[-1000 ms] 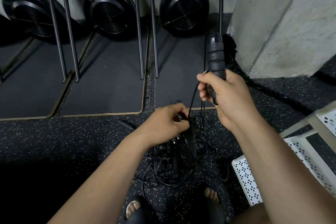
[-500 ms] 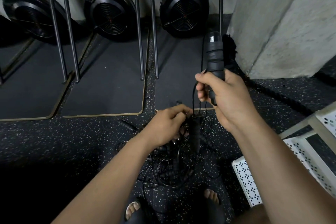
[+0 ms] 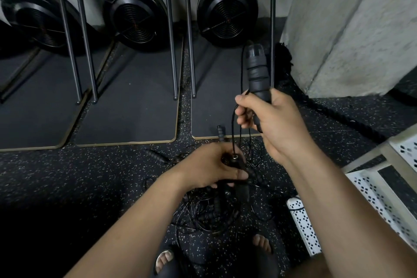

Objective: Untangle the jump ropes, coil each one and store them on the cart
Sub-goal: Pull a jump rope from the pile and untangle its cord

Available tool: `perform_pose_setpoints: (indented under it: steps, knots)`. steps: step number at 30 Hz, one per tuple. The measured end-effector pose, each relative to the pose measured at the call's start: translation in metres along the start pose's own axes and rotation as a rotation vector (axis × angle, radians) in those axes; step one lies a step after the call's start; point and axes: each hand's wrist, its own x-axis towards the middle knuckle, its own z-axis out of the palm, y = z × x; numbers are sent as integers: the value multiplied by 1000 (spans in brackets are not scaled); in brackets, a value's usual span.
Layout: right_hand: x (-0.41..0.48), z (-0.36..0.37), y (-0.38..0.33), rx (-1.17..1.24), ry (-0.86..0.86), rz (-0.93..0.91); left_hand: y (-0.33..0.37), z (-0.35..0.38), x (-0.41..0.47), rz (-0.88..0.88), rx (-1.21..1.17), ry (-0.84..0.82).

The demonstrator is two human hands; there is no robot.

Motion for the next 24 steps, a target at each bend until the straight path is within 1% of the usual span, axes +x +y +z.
perform_pose_setpoints:
  steps: [1, 3, 6, 8, 10, 12, 14, 16, 18, 21, 24]
  knots:
    - [0, 0, 0, 6, -3, -4, -2, -1, 2, 30, 117, 47]
    - [0, -1, -1, 21, 5, -16, -5, -5, 4, 65, 253, 121]
    - [2, -4, -3, 57, 45, -19, -8, -12, 6, 32, 326, 220]
    - [1, -4, -2, 66, 84, -15, -7, -18, 3, -14, 294, 323]
    - [-3, -4, 4, 58, 129, 7, -2, -25, 0, -16, 176, 429]
    - [-9, 0, 11, 43, 151, 46, 7, -30, -4, 15, -14, 510]
    - [-13, 7, 18, 14, 154, 93, 17, -31, -8, 60, -249, 536]
    - [-18, 14, 24, -9, 160, 128, 25, -30, -12, 78, -405, 530]
    - [-19, 23, 25, -19, 150, 108, 29, -31, -14, 92, -539, 530]
    - [-18, 34, 26, -79, 152, 28, 30, -38, -17, 115, -712, 550]
    - [-18, 41, 28, -109, 159, -26, 28, -45, -19, 141, -745, 584]
